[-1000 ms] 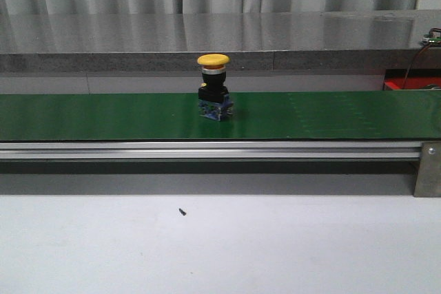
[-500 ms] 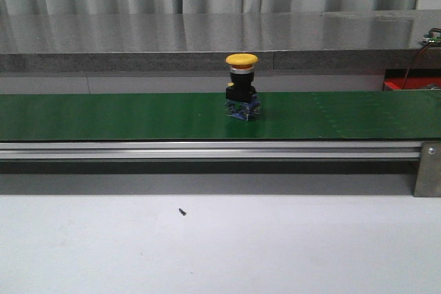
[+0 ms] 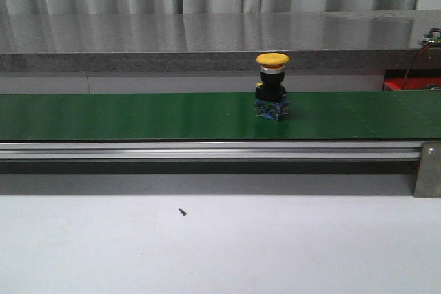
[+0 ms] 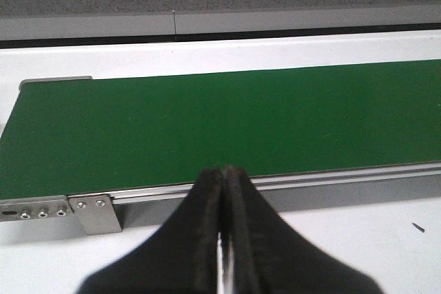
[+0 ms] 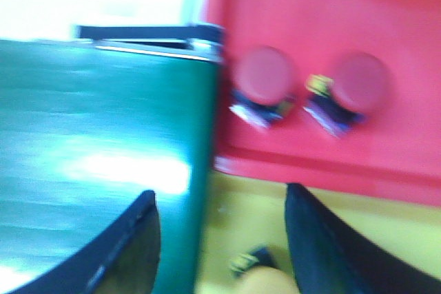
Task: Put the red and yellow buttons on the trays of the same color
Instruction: 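Grasp the second yellow button at the conveyor end with the right gripper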
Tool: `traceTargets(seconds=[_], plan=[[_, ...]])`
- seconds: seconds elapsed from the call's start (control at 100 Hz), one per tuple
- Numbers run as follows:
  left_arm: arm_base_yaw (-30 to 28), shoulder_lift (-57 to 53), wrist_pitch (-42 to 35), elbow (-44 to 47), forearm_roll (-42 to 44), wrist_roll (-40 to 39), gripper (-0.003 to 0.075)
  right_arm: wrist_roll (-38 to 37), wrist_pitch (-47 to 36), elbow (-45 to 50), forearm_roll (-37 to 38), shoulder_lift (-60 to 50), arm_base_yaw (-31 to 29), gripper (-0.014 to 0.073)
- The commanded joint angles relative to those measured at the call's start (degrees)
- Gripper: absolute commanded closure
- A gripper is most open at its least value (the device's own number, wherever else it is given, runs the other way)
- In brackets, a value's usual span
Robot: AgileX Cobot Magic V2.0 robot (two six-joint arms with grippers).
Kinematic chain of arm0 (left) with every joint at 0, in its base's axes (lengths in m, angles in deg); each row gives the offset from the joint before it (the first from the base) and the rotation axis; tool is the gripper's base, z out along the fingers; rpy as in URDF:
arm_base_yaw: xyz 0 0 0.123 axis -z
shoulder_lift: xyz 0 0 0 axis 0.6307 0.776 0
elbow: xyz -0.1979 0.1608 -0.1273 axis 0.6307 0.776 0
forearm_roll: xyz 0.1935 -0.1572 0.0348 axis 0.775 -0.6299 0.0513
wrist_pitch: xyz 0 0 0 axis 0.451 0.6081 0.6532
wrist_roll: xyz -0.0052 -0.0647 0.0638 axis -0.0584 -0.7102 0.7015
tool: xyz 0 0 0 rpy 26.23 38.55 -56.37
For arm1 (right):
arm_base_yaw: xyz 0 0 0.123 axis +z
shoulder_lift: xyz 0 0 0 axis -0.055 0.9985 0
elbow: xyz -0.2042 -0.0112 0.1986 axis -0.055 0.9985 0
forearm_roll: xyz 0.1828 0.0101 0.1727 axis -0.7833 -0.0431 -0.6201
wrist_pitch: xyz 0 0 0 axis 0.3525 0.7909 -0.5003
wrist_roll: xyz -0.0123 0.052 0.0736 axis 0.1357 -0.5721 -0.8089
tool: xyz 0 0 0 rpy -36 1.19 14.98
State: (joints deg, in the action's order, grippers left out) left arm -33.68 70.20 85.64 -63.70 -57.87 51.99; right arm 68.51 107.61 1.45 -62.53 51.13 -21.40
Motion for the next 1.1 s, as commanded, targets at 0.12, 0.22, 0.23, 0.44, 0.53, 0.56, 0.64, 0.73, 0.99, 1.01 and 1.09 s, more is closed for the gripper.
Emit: traceTargets(seconds=[0.12,0.22,0.23,0.44,0.53,0.56,0.64,0.73,0.99,1.01,1.09], plan=[[0.45,0.0,-4.35,-1.49,-0.94,-0.16,0.074,1.65,0.73,-1.46,-1.47,-3.4,9.52,0.0159],[0.45,0.0,-4.35,-1.49,-0.94,-0.16,0.074,1.71,0.72,-1.46,-1.47,-3.34,13.73,0.0111],[0.45,0.0,-4.35,-1.49,-0.94,-0.16,0.074,1.76,0.59,-1.46,-1.47,-3.34,14.28,0.0107],[0.45,0.0,-4.35,-1.49,-0.94,-0.16,0.074,2.78,-1.23,-1.46,-1.47,-2.93,21.15,0.0068],[0.45,0.0,-4.35,-1.49,-0.94,-0.16,0.074,3.15,-2.36,-1.46,-1.47,-2.45,23.15,0.0068],[0.45,0.0,-4.35,-1.49,-0.94,-0.16,0.074,3.15,-2.97,-1.51,-1.47,-2.12,23.65,0.0068],[0.45,0.0,-4.35,-1.49,-0.94,-0.16,0.074,3.15,-3.91,-1.56,-1.47,-1.09,24.69,0.0068],[0.45,0.0,-4.35,-1.49,-0.94,-0.16,0.074,3.15,-4.44,-1.57,-1.47,0.26,25.51,0.0068],[0.45,0.0,-4.35,-1.49,-0.94,-0.16,0.074,3.15,-5.1,-3.92,-2.17,5.27,26.47,0.0068],[0.45,0.0,-4.35,-1.49,-0.94,-0.16,0.074,3.15,-5.15,-4.19,-2.17,5.55,26.47,0.0068],[0.45,0.0,-4.35,-1.49,-0.94,-0.16,0.074,3.15,-5.41,-5.53,-2.29,7.11,26.47,0.0068]])
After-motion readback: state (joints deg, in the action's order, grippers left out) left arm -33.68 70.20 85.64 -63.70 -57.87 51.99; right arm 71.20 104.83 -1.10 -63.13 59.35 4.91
